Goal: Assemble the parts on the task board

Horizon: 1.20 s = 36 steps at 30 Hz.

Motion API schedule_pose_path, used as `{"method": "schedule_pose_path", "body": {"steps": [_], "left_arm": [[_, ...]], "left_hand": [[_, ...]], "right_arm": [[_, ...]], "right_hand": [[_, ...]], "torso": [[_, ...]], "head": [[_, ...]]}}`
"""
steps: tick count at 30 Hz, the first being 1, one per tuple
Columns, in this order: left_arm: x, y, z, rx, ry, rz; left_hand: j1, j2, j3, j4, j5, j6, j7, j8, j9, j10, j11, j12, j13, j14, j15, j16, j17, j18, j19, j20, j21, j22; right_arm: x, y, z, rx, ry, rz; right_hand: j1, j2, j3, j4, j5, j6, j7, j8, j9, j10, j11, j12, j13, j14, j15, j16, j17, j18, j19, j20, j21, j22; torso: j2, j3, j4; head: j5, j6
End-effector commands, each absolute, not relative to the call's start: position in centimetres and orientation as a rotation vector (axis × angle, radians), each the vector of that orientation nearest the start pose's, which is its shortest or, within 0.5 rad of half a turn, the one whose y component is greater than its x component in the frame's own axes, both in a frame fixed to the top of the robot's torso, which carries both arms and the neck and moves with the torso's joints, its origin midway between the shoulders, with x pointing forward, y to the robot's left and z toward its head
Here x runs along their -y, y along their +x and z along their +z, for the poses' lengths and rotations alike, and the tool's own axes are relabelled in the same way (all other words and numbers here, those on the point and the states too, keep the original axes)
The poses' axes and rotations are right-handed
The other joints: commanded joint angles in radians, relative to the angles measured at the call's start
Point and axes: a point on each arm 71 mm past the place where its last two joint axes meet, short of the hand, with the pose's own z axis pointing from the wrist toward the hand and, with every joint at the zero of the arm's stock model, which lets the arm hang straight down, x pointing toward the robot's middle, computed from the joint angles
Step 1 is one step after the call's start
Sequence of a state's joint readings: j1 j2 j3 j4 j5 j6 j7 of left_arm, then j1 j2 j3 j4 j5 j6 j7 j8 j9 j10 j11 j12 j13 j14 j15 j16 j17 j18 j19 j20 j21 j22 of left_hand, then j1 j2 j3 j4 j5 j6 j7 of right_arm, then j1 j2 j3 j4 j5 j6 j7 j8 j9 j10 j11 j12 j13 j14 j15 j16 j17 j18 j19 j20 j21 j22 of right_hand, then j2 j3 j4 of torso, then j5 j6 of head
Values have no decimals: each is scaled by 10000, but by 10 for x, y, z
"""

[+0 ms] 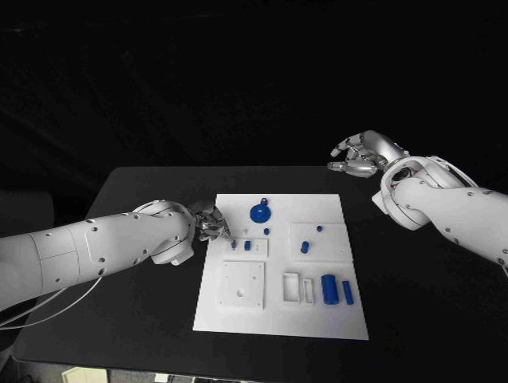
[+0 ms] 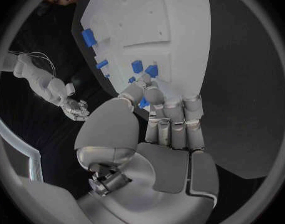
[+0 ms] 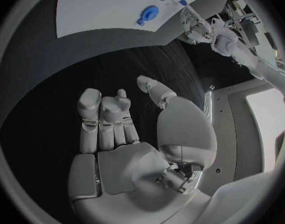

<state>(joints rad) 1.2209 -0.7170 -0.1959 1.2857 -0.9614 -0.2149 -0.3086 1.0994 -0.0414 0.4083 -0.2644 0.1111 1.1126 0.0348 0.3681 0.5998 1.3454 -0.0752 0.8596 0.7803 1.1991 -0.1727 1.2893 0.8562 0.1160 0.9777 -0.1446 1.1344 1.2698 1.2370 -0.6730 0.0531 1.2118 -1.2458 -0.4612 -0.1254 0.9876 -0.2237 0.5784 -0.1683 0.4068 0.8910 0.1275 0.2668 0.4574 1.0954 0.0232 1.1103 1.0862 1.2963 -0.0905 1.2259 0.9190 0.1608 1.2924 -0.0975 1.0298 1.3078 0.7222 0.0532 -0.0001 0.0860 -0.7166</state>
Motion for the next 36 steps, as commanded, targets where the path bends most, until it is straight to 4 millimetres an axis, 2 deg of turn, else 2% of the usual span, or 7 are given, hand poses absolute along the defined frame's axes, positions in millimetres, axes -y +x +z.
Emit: {"method": "schedule_pose_path", "body": {"steps": [1, 15, 26, 33, 36], "left_arm": [[-228, 506, -266, -21018, -4011, -4857], [-226, 503, -266, -21186, -4209, -5149], [-229, 502, -266, -21104, -4503, -5253], [-231, 502, -266, -21048, -4678, -5319], [-232, 501, -266, -21110, -4866, -5439]], "left_hand": [[-42, 61, 53, -2, -48, 54, -14, 31, -15, 76, -10, -37, -18, 17, -26, -29, -9, -165, 26, -1026, -16, 15], [-119, -30, 72, -74, -85, 35, 3, 5, -39, 67, 8, -62, -34, -7, -6, -46, -13, -181, 6, -1023, -30, 26], [-285, -297, 77, -101, -98, -106, 45, -89, -99, 40, 43, -82, -44, -30, 9, -71, -23, -198, 16, -1029, -52, 31], [-432, -436, 79, -26, -103, -165, 66, -121, -120, 14, 61, -88, -45, -43, 18, -88, -31, -204, 26, -1034, -76, 24], [-590, -563, 87, 93, -91, -183, 74, -124, -125, 2, 68, -91, -46, -47, 24, -102, -38, -207, 37, -1041, -101, 17]], "right_arm": [[218, 560, -146, -14857, 2131, 6112], [218, 559, -146, -14862, 2134, 6108], [218, 559, -146, -14863, 2148, 6117], [218, 559, -146, -14861, 2147, 6122], [218, 560, -147, -14860, 2147, 6123]], "right_hand": [[21, 96, 33, 45, 46, -35, 88, 53, 12, -78, -14, 34, -10, 52, 15, -47, 15, 1010, 8, -85, -59, 46], [19, 98, 32, 46, 56, -35, 87, 53, 12, -79, -14, 37, -14, 53, 15, -49, 17, 1010, 10, -84, -60, 48], [17, 101, 32, 49, 61, -35, 88, 52, 12, -80, -13, 39, -17, 53, 15, -50, 19, 1010, 11, -84, -61, 49], [16, 101, 32, 49, 63, -36, 88, 52, 12, -81, -13, 40, -19, 53, 15, -51, 20, 1010, 11, -83, -61, 50], [15, 101, 32, 50, 64, -37, 88, 51, 12, -81, -13, 41, -20, 53, 15, -52, 20, 1010, 11, -83, -62, 50]], "torso": [[0, -1, 0], [3, 2, -2], [4, 4, -5], [2, 0, -4], [4, -2, -3]], "head": [[9, -1], [11, -26], [5, -31], [2, -33], [-1, -35]]}}
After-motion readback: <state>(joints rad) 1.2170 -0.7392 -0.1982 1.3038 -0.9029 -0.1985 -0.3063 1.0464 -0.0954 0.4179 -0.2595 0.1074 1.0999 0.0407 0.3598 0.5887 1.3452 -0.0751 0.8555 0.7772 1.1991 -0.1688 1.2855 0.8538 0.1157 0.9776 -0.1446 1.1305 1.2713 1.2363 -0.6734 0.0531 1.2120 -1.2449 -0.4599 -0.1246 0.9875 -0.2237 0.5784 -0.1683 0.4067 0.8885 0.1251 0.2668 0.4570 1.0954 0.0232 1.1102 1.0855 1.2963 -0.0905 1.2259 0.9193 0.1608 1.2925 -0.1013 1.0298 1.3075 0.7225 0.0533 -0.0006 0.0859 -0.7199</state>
